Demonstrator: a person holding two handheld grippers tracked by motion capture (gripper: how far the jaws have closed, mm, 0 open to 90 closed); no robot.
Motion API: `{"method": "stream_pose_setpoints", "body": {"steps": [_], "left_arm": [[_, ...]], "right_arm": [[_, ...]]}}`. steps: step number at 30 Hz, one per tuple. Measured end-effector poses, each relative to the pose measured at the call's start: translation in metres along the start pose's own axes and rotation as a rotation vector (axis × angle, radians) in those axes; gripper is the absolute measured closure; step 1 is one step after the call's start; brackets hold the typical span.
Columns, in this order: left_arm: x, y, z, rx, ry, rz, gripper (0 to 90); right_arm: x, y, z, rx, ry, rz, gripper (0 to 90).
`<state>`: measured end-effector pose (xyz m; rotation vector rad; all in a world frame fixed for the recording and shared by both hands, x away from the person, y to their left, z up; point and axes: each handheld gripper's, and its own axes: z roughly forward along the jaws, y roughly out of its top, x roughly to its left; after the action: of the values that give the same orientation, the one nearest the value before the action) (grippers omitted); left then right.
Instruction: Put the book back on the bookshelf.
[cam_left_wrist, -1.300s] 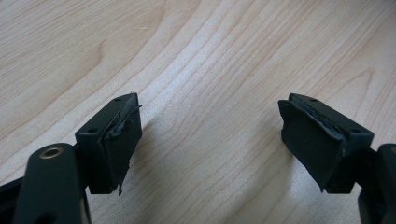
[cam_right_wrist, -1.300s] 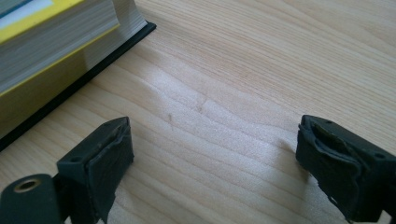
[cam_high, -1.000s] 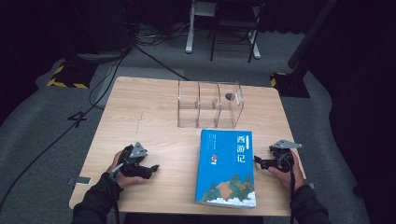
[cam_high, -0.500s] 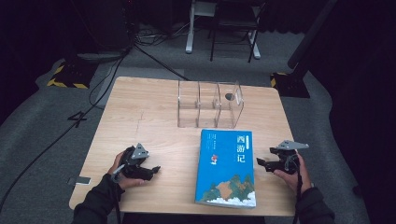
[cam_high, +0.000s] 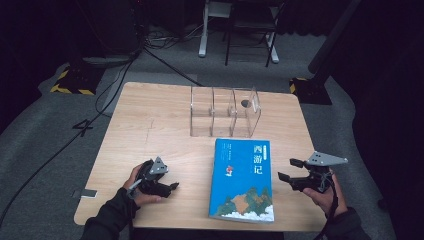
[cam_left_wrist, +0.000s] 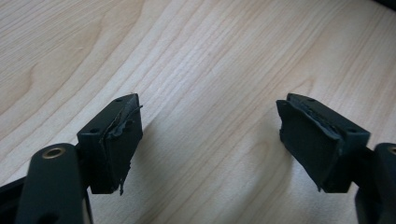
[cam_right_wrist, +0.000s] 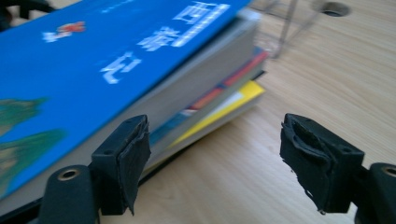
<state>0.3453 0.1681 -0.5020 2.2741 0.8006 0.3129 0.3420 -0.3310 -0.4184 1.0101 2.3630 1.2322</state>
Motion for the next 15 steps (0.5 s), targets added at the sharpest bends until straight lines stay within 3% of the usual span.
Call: {"method": "stream_pose_setpoints", "body": {"steps": [5,15], "left_arm": [[-0.004,0.002,0.001,-0.004,0.005,0.018,24.8],[-0.003,0.003,0.003,-0.006,-0.011,0.014,24.4]], "right_arm": [[0.019,0.008,-0.005,0.033,0.081,-0.069,24.6],[0.04,0.016,-0.001,0.066,0.153,-0.121,22.6]]}}
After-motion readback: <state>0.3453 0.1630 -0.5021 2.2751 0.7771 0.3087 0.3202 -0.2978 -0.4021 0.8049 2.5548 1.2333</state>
